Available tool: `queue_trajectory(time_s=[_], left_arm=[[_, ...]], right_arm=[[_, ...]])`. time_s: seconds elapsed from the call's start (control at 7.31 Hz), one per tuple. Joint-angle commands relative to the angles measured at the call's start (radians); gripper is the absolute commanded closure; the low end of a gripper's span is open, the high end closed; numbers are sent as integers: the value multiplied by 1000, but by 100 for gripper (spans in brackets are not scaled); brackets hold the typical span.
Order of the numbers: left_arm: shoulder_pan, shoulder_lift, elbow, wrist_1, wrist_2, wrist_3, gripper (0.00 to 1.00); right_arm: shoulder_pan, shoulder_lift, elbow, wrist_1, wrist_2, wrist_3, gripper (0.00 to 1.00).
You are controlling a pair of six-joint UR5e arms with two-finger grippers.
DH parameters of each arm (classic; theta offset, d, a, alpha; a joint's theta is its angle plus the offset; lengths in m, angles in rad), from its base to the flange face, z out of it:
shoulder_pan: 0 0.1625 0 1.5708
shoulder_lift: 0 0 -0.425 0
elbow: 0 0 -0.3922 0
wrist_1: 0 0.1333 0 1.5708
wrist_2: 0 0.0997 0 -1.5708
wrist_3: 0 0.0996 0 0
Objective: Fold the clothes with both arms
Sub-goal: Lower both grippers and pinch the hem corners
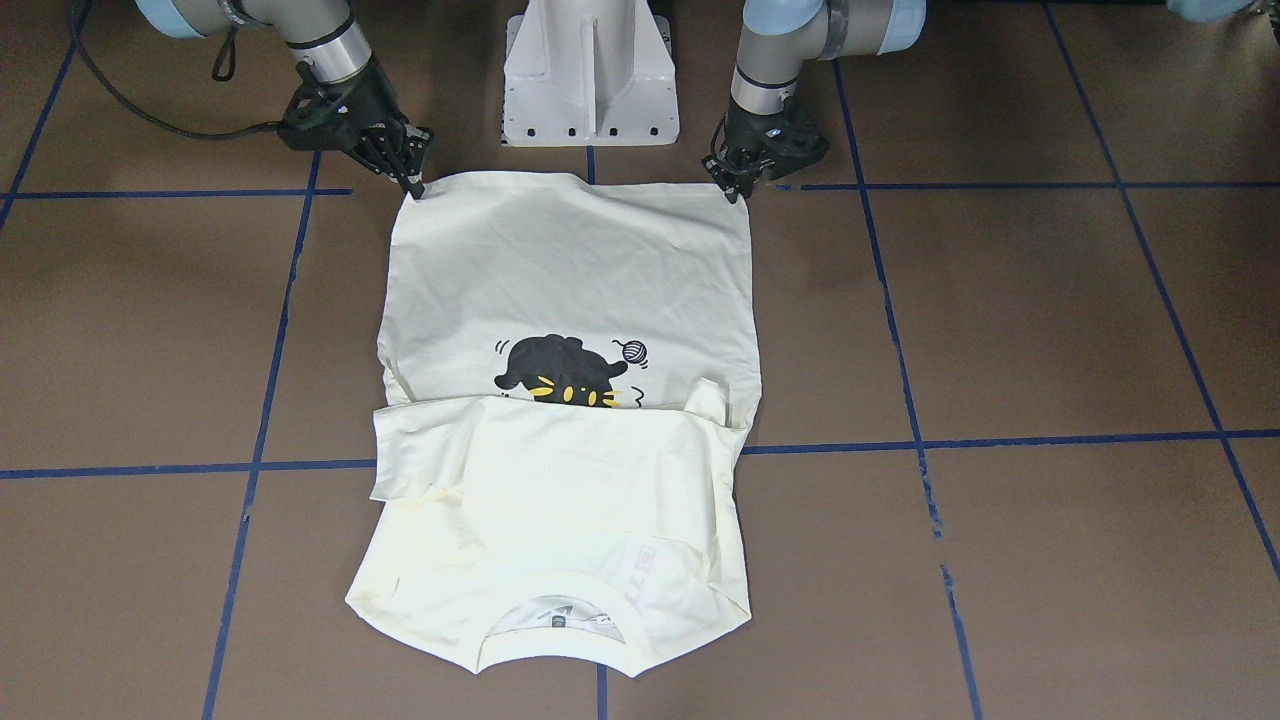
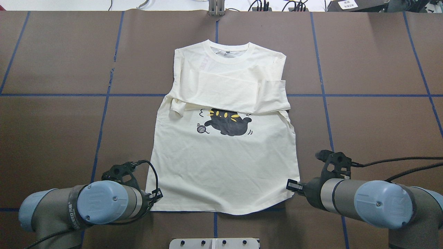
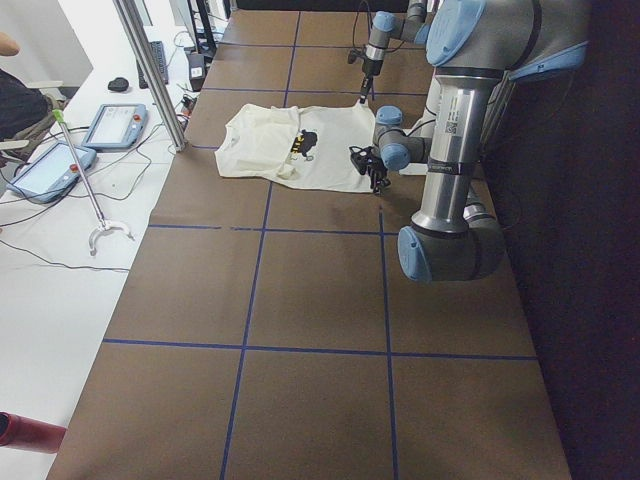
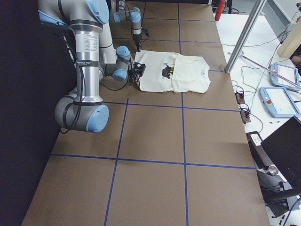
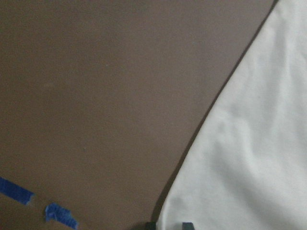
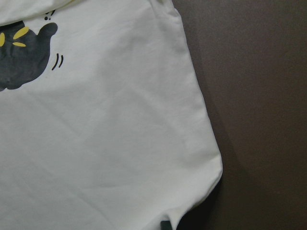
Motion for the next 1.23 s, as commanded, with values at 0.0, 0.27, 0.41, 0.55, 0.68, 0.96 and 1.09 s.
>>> queue_trajectory(time_s=[0.0, 0.27, 0.41, 0.55, 0.68, 0.96, 1.09], left_arm=[[2, 5, -9, 20, 0, 0, 73], [2, 5, -11, 28, 0, 0, 97], [2, 3, -12, 28, 0, 0, 100], [1, 2, -26, 28, -3, 1, 100], [1, 20, -84, 66, -5, 7, 100], [2, 25, -193, 173, -5, 68, 100], [34, 32, -257, 193, -5, 88, 100]], right_arm=[[1, 0, 1, 0, 0, 0, 100], [1, 3, 3, 0, 0, 0, 100], [0, 3, 1, 0, 0, 0, 100], [1, 3, 4, 0, 0, 0, 100], [9, -10, 23, 0, 0, 0, 100], [15, -88, 94, 2, 15, 0, 100], [12, -139, 130, 8, 41, 0, 100]])
